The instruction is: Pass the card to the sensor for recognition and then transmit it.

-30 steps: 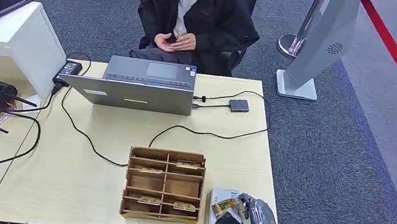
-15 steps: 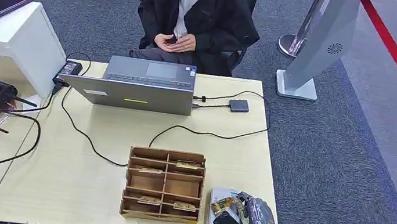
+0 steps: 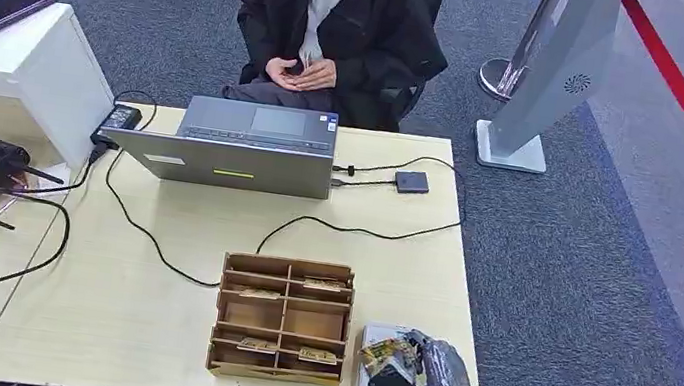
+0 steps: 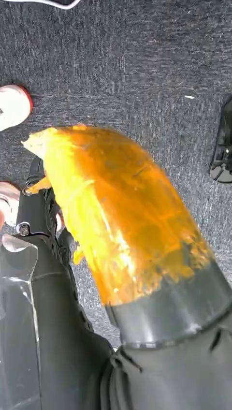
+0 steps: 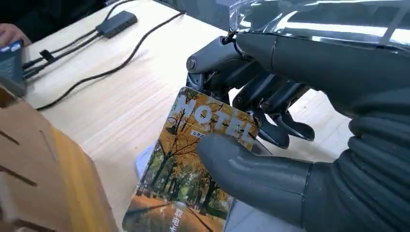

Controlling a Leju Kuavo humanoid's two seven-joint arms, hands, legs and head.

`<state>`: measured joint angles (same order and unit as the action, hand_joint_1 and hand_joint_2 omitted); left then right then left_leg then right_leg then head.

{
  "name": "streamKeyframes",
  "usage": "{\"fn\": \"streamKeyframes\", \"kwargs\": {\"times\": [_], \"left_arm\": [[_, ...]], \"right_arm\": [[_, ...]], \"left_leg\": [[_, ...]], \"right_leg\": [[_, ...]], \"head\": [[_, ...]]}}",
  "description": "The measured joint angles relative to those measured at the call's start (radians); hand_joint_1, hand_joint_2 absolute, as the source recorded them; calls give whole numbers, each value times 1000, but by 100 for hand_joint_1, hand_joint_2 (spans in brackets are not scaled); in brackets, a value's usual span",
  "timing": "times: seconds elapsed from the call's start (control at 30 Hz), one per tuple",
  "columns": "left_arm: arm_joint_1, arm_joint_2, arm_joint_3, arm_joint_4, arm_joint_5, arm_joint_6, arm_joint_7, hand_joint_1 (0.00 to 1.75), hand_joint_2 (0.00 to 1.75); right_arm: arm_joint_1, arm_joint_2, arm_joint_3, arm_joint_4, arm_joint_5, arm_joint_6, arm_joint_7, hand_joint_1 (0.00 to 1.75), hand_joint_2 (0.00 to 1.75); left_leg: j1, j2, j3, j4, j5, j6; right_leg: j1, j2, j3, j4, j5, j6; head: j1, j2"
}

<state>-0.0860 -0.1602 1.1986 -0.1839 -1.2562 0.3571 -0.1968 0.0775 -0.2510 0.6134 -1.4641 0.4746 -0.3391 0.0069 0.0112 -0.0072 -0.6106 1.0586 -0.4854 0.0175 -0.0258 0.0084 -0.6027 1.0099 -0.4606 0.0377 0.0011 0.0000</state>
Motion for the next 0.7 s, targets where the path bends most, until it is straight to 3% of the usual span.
{"fn": "streamKeyframes", "kwargs": {"times": [0.2,0.7], "left_arm": [[0,0,2,0,6,0,-2,0,0],[1,-1,8,0,12,0,-3,0,0]], "right_arm": [[1,12,-18,-29,-9,-17,-50,175,175],[23,28,-58,-115,16,-60,-101,175,175]], "left_leg": [[0,0,0,0,0,0],[0,0,0,0,0,0]], "right_leg": [[0,0,0,0,0,0],[0,0,0,0,0,0]], "head": [[0,0],[0,0]]}}
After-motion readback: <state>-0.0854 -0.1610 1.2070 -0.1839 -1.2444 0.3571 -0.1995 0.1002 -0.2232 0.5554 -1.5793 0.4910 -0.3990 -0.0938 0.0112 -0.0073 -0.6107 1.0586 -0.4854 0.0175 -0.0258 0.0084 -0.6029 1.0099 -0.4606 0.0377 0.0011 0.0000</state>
